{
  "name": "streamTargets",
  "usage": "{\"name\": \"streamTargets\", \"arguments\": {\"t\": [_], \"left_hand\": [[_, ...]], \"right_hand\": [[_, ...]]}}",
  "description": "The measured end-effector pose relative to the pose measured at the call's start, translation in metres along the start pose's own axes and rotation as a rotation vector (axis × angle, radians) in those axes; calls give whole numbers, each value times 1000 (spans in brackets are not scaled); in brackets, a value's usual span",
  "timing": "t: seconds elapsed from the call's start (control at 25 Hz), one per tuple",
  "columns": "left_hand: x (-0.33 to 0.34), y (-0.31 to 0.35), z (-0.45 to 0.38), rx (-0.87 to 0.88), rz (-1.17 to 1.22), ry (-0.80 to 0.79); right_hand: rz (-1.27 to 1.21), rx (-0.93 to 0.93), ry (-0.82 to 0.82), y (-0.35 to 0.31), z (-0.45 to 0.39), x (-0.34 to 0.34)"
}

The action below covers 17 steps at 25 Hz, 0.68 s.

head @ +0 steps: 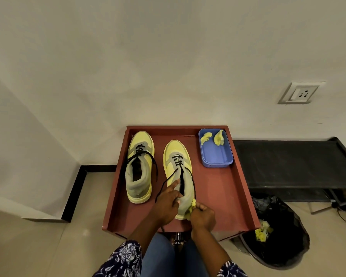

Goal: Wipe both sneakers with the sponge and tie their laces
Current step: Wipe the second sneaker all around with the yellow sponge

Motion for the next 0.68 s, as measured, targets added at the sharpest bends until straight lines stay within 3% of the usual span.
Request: {"name": "streamTargets", "arguments": {"t": [0.16, 0.32, 0.48, 0.68], "left_hand": [[0, -1, 1, 4, -3, 4], [0, 2, 3, 14, -21, 36], [2, 4, 6, -23, -14, 97], [4, 11, 7, -30, -29, 151]], "right_hand": [[-2, -28, -100, -26, -25, 9], [22, -196, -194, -42, -28, 12], [21, -354, -157, -19, -7, 0], [-24, -298, -119, 4, 0, -7]]}}
Point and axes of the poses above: each hand's wrist, its own z-axis away from the middle knuckle, its own x-axis out of the palm, y = z × x, the point moved 2 cm from there along -z, towards the middle knuckle, and after that the axes turned 10 degrees about y, right-handed, at the moved point
